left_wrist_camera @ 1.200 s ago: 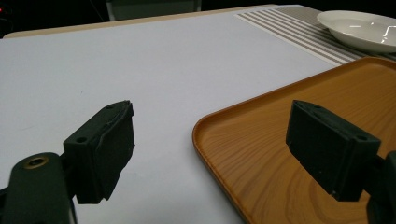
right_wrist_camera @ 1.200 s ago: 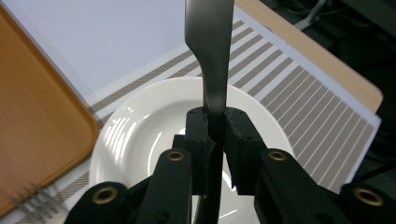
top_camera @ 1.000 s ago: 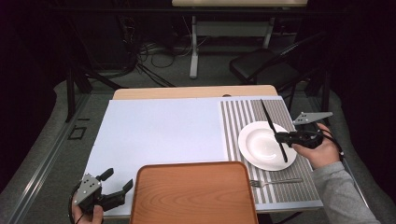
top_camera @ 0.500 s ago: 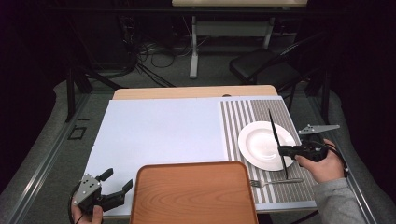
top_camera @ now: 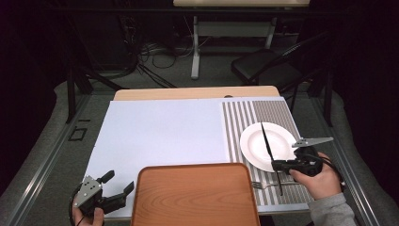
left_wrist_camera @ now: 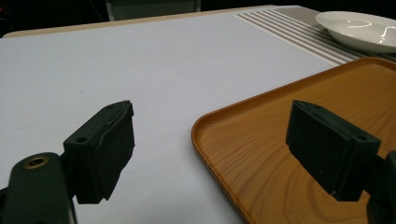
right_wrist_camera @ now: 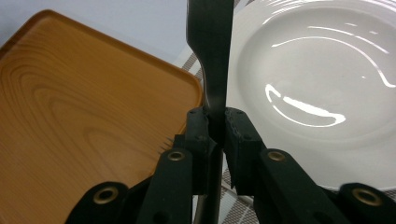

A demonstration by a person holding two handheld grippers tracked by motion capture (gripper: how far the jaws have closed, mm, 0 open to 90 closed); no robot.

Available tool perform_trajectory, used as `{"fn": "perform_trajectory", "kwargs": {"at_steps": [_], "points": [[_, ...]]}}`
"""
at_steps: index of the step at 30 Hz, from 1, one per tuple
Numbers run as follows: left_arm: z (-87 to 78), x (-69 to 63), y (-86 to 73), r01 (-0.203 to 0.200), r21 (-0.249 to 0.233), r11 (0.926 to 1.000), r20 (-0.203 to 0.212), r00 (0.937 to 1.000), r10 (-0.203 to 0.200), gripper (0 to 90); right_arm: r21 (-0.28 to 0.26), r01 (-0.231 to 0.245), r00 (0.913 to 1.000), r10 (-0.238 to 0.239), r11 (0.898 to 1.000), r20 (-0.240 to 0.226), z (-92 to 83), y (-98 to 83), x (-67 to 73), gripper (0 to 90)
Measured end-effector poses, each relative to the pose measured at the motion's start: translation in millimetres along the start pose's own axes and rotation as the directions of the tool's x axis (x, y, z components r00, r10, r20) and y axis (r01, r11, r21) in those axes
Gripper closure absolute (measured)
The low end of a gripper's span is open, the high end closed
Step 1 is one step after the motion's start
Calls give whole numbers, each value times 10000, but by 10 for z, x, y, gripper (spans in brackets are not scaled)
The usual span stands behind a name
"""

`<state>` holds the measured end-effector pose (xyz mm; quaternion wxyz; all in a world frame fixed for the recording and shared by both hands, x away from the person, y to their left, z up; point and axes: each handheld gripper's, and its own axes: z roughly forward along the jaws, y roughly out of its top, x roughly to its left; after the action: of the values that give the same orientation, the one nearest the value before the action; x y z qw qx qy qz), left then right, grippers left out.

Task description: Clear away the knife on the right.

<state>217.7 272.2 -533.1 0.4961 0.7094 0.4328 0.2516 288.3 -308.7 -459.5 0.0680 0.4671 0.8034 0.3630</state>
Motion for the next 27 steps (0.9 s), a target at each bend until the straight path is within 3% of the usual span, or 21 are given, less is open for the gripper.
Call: {"fn": "perform_trajectory", "kwargs": {"at_steps": [13,21,27], "points": [[-8,-8,4,-51,-32,10000,42,10000,51,155,648,723,9922,-652,9953,-1060,310,-31,511,804],[2,-12,3,-115,20,9999,28,9999,115,155,1027,945,9881,-807,9902,-1310,388,-95,682,804],[-2,-18,4,-134,27,9999,44,9999,134,155,1712,1083,9827,-794,9793,-1673,505,-195,824,803]]}}
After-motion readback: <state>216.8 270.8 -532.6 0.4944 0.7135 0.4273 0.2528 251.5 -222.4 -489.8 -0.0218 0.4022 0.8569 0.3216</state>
